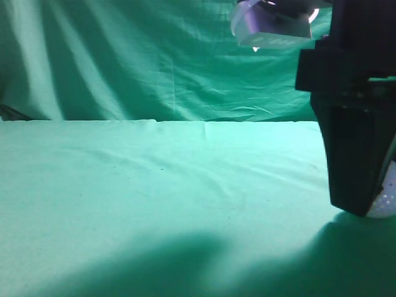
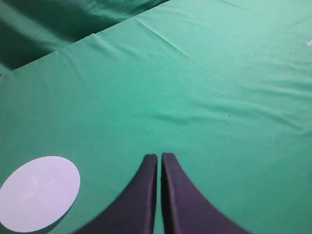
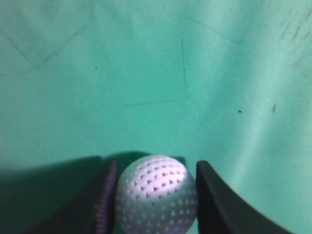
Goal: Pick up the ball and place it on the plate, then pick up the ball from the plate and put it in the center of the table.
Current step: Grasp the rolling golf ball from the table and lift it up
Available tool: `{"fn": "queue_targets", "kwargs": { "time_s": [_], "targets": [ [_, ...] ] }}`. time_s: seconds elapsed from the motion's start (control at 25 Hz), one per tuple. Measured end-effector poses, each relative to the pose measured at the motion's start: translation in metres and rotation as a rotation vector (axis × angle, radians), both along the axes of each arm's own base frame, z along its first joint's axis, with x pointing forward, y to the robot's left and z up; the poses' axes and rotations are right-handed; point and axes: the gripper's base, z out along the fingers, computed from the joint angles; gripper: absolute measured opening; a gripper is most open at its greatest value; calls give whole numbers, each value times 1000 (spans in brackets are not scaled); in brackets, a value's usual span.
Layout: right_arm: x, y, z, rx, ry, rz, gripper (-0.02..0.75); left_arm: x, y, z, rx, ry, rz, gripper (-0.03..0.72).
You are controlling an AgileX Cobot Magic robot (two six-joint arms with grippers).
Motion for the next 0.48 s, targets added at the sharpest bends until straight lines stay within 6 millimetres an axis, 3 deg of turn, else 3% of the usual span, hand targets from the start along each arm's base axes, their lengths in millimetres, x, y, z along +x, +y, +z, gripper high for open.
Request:
{"fn": "queue_targets", "kwargs": {
  "time_s": [0.24, 0.48],
  "targets": [
    [5, 4, 11, -15, 3, 0, 317, 0, 0, 0, 0, 0, 0, 0],
    [38, 35, 66, 113, -139, 12, 317, 0, 0, 0, 0, 0, 0, 0]
  ]
}}
